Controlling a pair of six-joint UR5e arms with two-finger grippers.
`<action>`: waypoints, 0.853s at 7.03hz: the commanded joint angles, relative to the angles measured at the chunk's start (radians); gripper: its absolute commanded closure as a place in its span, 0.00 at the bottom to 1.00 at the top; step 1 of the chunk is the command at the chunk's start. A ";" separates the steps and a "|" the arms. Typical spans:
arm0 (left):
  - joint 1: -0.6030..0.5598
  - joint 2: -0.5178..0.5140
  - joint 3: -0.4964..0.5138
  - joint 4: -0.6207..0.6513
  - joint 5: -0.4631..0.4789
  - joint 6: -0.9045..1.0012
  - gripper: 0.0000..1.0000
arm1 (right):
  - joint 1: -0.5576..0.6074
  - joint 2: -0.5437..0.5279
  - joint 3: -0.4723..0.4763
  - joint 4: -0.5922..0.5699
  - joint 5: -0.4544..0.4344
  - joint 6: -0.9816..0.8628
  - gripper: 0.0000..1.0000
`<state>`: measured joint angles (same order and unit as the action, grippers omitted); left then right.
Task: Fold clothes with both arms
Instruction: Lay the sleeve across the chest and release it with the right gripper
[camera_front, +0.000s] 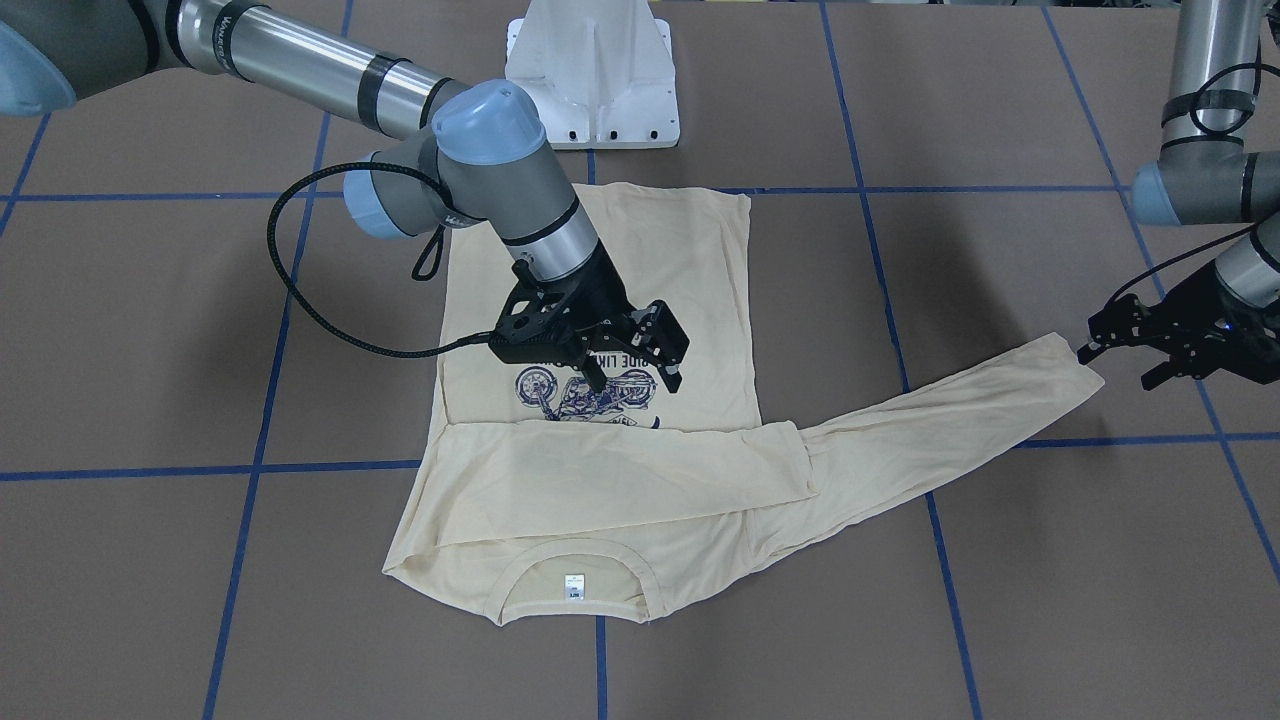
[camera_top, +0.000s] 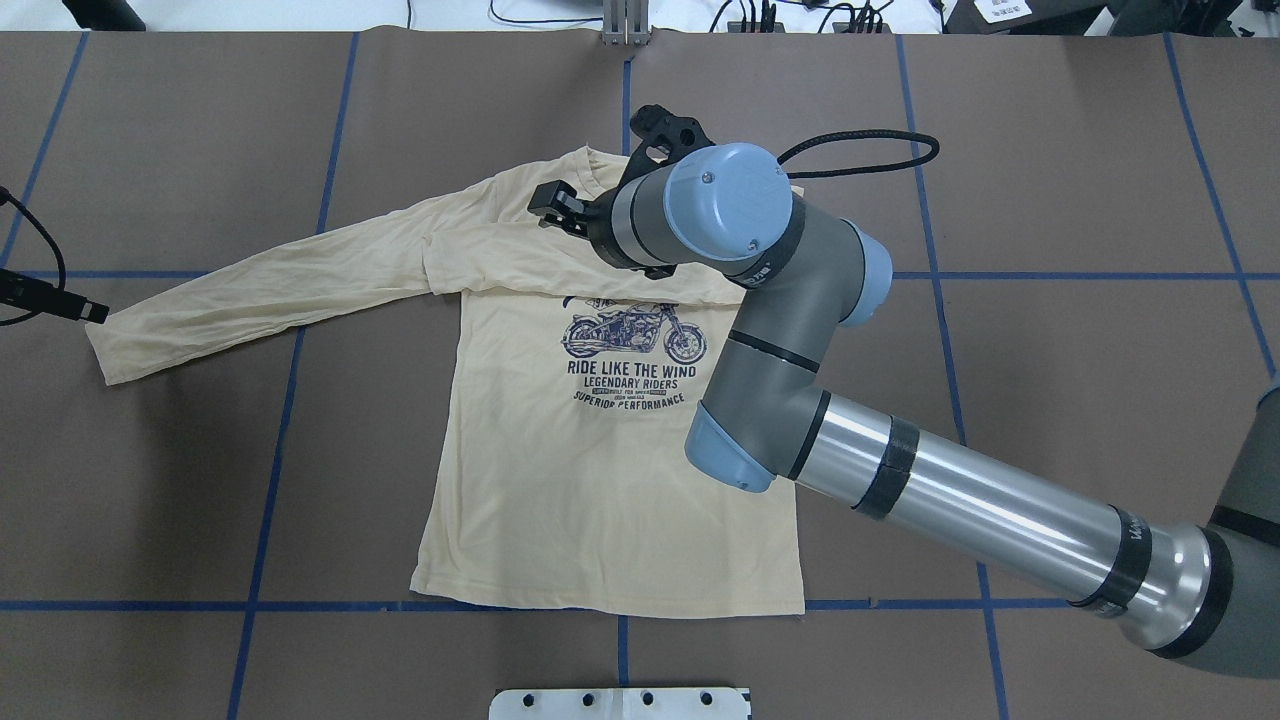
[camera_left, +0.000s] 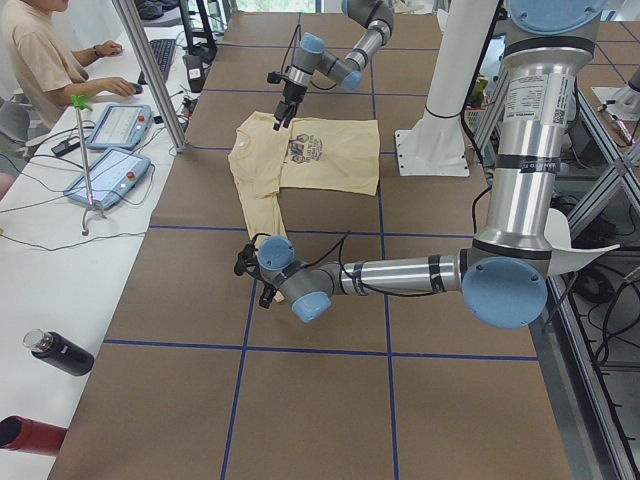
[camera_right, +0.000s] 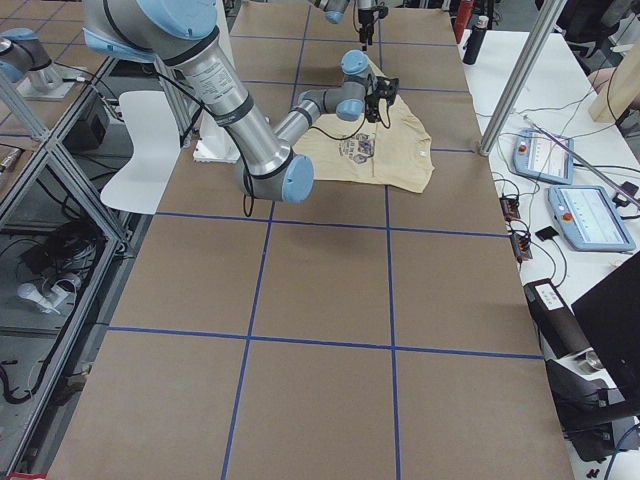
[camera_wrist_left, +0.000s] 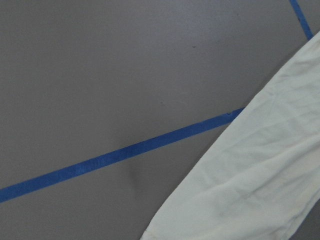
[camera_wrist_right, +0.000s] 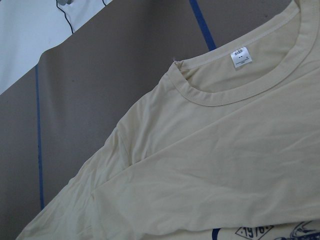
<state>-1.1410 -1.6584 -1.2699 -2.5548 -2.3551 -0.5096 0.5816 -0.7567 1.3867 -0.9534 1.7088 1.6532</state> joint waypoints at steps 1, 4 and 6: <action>0.001 -0.006 0.038 -0.005 -0.003 -0.007 0.36 | 0.001 -0.016 0.012 0.001 0.002 -0.001 0.01; 0.004 -0.011 0.060 -0.004 -0.001 -0.007 0.50 | 0.001 -0.062 0.057 0.002 0.003 -0.001 0.01; 0.006 -0.012 0.057 -0.001 -0.001 -0.007 0.55 | 0.000 -0.062 0.058 0.002 0.003 -0.004 0.01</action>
<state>-1.1366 -1.6691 -1.2120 -2.5573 -2.3563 -0.5169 0.5819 -0.8158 1.4418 -0.9512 1.7117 1.6501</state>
